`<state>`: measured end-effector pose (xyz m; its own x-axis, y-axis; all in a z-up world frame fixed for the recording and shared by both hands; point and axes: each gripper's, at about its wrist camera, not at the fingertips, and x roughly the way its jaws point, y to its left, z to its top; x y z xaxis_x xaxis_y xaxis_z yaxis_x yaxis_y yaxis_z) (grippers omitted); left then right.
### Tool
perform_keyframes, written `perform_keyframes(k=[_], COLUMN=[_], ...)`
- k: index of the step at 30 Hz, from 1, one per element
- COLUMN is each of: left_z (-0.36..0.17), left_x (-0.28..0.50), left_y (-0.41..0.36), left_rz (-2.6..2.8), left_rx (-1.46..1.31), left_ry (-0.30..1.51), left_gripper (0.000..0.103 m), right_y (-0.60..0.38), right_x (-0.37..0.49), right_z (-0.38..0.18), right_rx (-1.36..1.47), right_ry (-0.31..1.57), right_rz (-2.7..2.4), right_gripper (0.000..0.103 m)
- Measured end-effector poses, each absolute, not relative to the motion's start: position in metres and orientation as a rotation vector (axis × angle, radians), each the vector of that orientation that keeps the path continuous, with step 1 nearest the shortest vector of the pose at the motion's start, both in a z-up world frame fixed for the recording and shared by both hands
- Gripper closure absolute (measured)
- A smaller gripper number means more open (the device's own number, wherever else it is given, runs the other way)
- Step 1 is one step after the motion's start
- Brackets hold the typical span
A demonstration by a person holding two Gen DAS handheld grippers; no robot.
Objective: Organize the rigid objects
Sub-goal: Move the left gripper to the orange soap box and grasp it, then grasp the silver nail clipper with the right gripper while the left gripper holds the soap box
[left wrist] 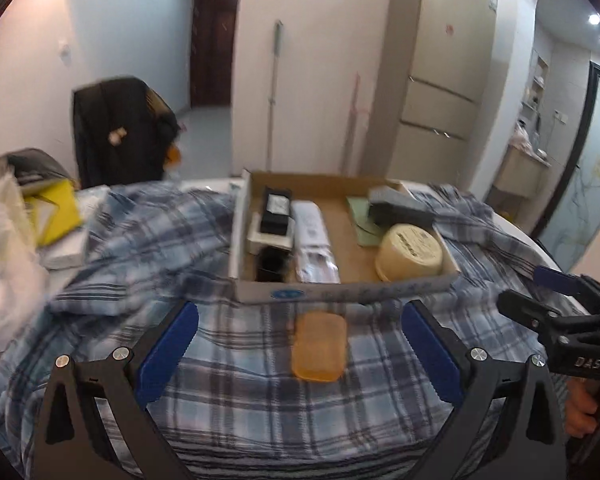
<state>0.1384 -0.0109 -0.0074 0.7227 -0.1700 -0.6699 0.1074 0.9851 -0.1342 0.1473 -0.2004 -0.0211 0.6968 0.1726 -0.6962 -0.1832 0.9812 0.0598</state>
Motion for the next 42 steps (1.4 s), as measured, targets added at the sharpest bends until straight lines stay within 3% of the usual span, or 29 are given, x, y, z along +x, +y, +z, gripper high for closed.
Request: perform_keyframes(k=[2,4,12,15,25,29,32,37,42], left_z=[-0.009,-0.007,-0.033,-0.046,-0.067,-0.078,-0.081,-0.075,-0.054], left_x=[0.151,0.161,0.175,0.180,0.188,0.192,0.192,0.188,0.168], left_y=[-0.019,-0.026,-0.029,-0.030,-0.039,-0.038,-0.039,-0.036,-0.038], left_rz=[-0.184,-0.190,-0.242,-0.210,-0.224,-0.213,-0.211,-0.185,-0.202], left_rx=[-0.082,-0.093,-0.122,-0.058,0.000,-0.006,0.003,-0.010,0.015], left_ry=[0.833,0.881,0.893,0.897,0.974,1.023,1.030,0.982,0.837], left_gripper=[0.001,0.013,0.017,0.030,0.031,0.051,0.058,0.058,0.058], right_y=[-0.206,-0.207,-0.216,-0.216,-0.213,-0.212,-0.212,-0.219,-0.222], right_x=[0.150,0.152,0.154,0.154,0.156,0.156,0.157,0.161,0.161], right_z=[-0.023,-0.025,-0.022,-0.022,-0.028,-0.030,-0.033,-0.031,-0.031], right_rx=[0.000,0.008,0.014,0.012,-0.025,-0.028,-0.028,0.027,0.125], right_ry=[0.783,0.790,0.779,0.783,0.799,0.814,0.827,0.850,0.949], right_rz=[0.182,0.172,0.114,0.111,0.077,0.075,0.068,0.045,0.061], right_gripper=[0.009,0.009,0.009,0.009,0.009,0.009,0.009,0.010,0.023])
